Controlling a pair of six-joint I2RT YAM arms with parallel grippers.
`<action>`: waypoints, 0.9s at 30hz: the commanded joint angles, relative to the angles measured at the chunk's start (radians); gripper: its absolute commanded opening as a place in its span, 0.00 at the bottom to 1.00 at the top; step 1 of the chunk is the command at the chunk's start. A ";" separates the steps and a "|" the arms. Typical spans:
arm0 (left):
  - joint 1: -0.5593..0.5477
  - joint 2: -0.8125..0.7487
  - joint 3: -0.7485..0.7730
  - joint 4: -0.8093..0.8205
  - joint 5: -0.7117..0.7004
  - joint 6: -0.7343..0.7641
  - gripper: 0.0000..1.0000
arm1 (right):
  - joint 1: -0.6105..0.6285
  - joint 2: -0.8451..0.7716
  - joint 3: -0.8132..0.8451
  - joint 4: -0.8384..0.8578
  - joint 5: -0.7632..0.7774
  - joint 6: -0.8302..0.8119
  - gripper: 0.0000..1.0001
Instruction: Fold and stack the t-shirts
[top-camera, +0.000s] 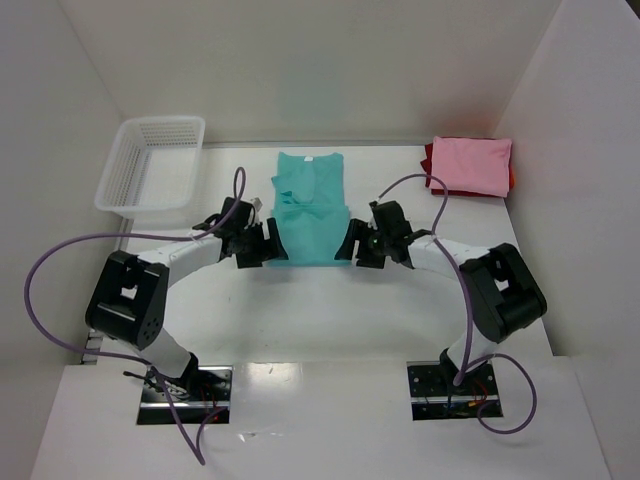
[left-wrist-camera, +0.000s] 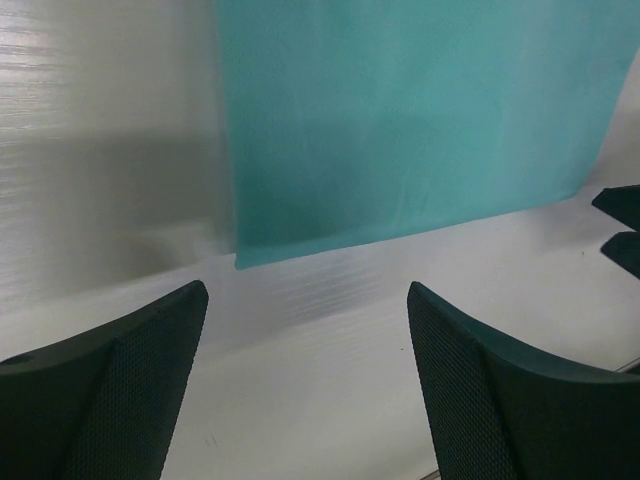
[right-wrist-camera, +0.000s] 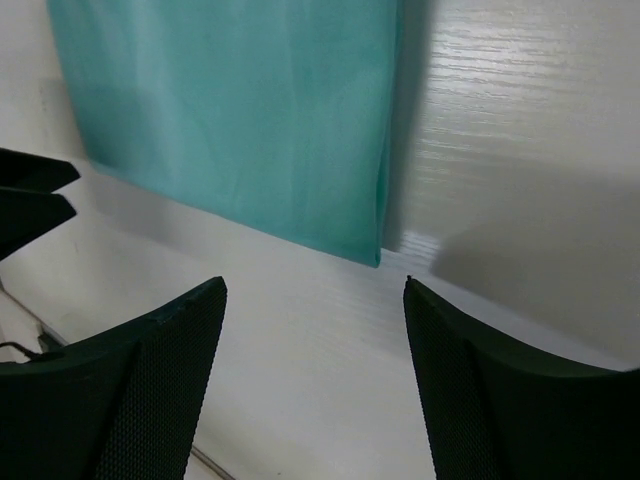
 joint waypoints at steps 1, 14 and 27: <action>0.009 0.021 -0.008 0.038 -0.007 -0.010 0.87 | 0.013 0.026 0.026 0.009 0.089 0.040 0.76; 0.063 0.129 0.000 0.114 0.067 -0.021 0.73 | 0.013 0.049 0.026 0.048 0.119 0.086 0.65; 0.063 0.134 0.006 0.090 0.062 -0.012 0.60 | 0.013 0.113 0.037 0.084 0.091 0.095 0.56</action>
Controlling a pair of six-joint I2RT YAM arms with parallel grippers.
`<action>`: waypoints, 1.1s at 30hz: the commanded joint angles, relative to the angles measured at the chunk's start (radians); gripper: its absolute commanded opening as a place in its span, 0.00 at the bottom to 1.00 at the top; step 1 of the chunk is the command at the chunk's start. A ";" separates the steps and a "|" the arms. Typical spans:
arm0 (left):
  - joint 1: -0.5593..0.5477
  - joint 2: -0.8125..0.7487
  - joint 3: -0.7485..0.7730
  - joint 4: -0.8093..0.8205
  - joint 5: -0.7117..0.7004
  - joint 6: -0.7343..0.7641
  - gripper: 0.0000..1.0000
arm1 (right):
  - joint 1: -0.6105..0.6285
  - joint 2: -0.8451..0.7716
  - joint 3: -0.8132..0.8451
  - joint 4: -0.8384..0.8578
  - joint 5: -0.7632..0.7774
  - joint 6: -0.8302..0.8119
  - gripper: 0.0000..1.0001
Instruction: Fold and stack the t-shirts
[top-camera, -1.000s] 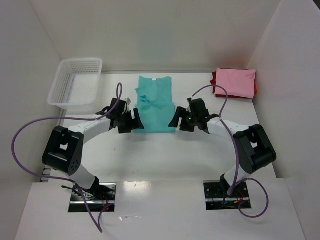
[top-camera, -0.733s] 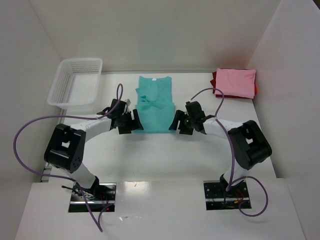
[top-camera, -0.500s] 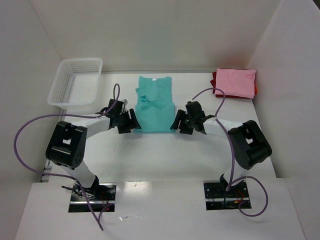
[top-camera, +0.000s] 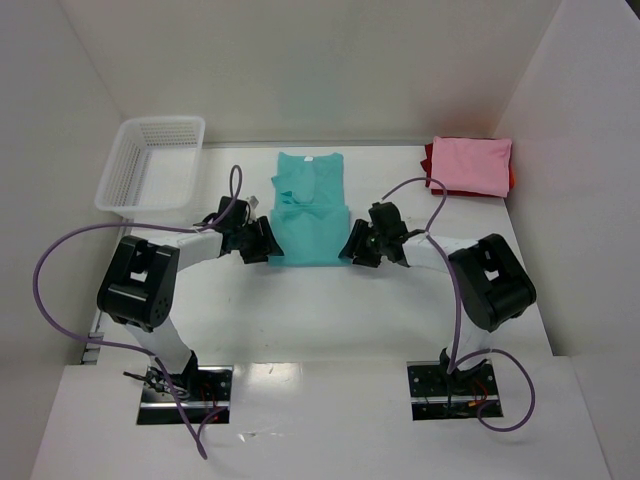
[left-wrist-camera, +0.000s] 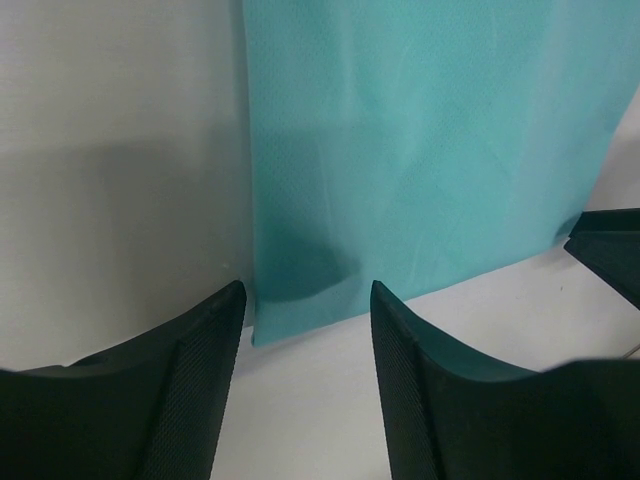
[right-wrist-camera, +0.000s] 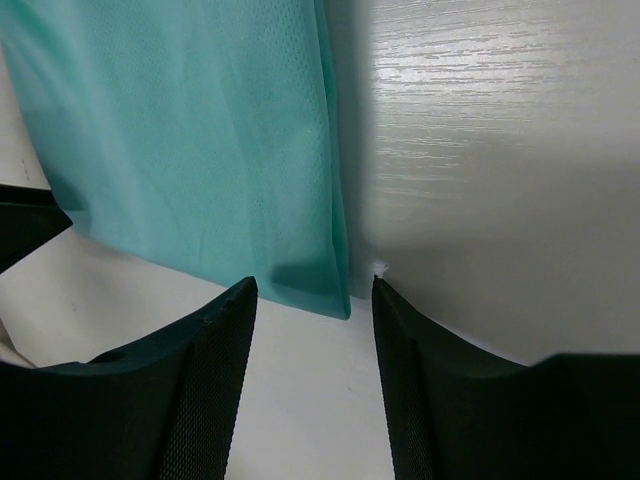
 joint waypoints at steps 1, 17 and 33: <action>0.003 0.009 0.000 -0.057 -0.023 0.012 0.60 | 0.004 0.037 0.029 0.031 0.009 0.002 0.56; 0.003 -0.037 -0.053 -0.085 -0.041 0.012 0.65 | 0.004 0.028 0.016 0.009 0.009 -0.007 0.53; 0.003 -0.028 -0.072 -0.074 -0.069 0.012 0.45 | 0.004 0.056 0.016 0.019 -0.007 -0.016 0.44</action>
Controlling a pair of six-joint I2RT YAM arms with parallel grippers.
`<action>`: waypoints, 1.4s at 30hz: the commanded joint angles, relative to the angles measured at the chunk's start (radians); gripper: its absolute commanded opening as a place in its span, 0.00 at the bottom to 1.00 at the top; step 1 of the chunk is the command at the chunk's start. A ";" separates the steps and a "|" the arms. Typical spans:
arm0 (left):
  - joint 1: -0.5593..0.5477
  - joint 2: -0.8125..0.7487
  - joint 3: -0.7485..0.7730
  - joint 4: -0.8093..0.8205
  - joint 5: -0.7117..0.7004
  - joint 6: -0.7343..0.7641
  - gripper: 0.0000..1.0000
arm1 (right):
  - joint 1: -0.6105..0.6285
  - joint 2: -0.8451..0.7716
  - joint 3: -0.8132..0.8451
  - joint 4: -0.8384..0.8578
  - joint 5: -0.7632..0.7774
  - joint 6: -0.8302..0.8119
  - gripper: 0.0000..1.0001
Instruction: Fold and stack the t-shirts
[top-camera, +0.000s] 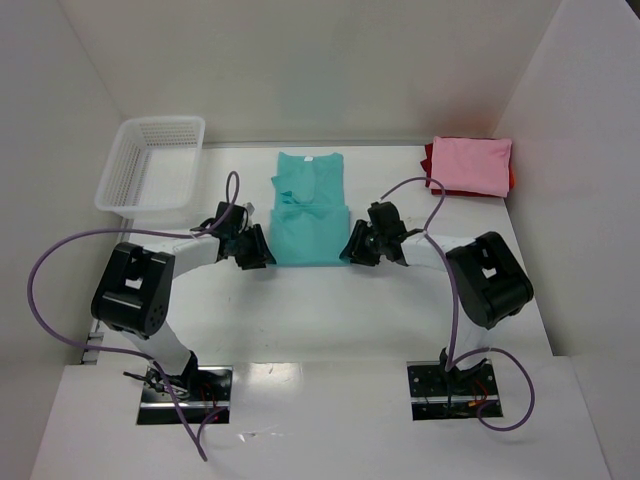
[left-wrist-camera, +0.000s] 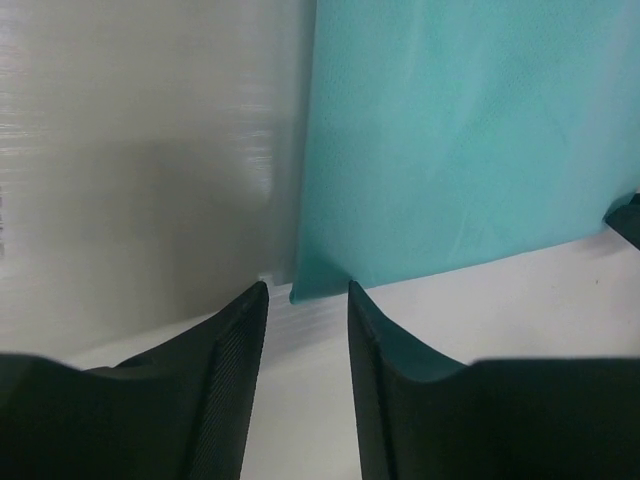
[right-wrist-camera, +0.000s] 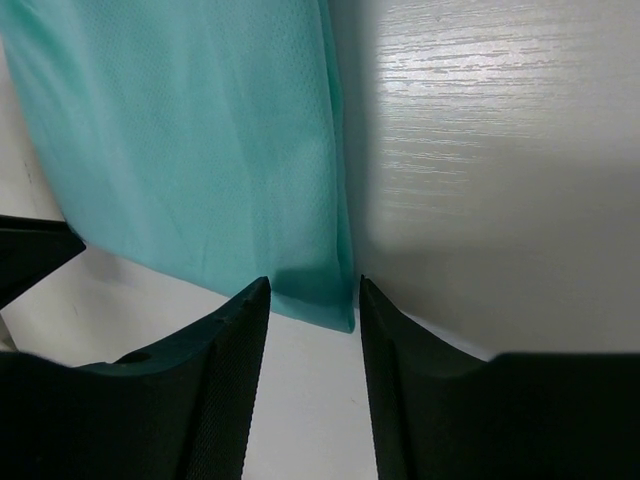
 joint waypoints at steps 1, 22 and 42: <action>0.003 0.034 -0.021 -0.022 -0.025 0.010 0.45 | 0.004 0.033 0.002 0.004 -0.001 -0.015 0.42; 0.003 0.031 -0.002 -0.018 -0.005 0.019 0.00 | 0.004 0.013 0.002 -0.006 -0.001 -0.006 0.00; -0.083 -0.418 -0.049 -0.343 -0.029 -0.045 0.00 | 0.064 -0.466 -0.163 -0.223 -0.001 0.146 0.00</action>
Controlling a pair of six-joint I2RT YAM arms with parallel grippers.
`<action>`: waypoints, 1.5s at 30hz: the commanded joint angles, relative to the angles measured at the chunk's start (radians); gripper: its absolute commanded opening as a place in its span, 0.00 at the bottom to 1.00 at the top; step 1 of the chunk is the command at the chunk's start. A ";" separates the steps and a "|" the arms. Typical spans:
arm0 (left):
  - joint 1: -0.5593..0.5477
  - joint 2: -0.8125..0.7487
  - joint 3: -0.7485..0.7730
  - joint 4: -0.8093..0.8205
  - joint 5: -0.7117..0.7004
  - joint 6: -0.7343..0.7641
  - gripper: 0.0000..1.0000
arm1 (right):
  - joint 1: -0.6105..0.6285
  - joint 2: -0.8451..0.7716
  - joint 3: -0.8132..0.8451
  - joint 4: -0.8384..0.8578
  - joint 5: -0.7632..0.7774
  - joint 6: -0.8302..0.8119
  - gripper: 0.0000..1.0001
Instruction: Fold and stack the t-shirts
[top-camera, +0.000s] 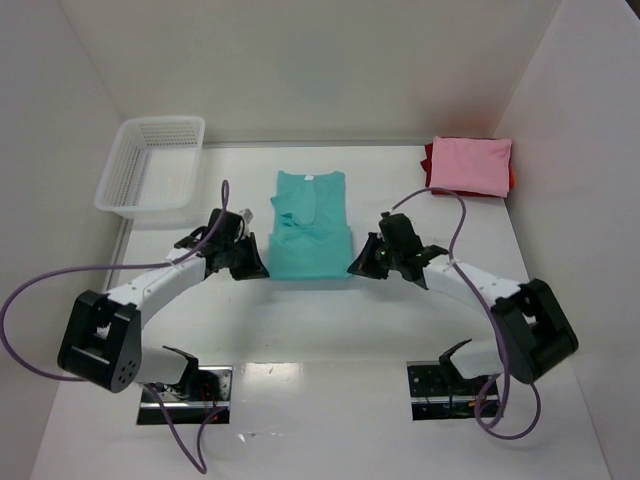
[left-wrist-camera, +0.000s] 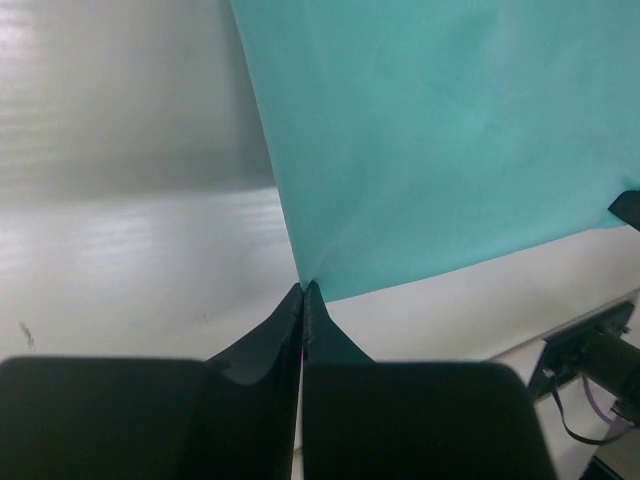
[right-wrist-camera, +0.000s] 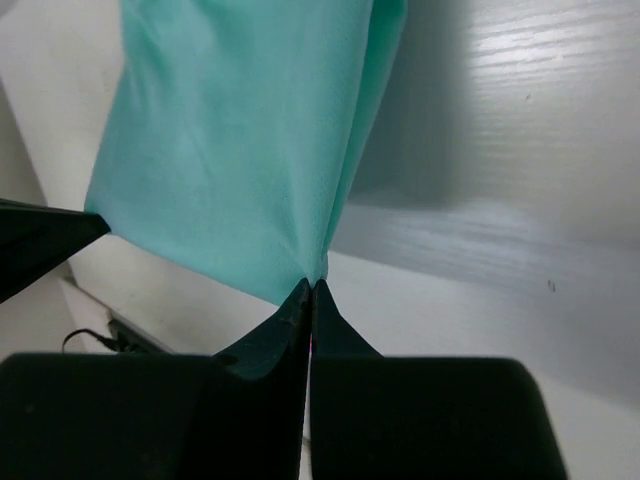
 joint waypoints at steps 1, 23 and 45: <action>-0.008 -0.136 0.028 -0.125 -0.009 -0.032 0.00 | 0.009 -0.159 -0.012 -0.109 0.014 0.051 0.00; 0.027 0.155 0.502 -0.093 -0.070 0.091 0.00 | -0.155 0.046 0.375 -0.087 0.017 -0.127 0.00; 0.136 0.462 0.776 -0.035 -0.001 0.153 0.00 | -0.198 0.440 0.736 -0.009 -0.035 -0.185 0.03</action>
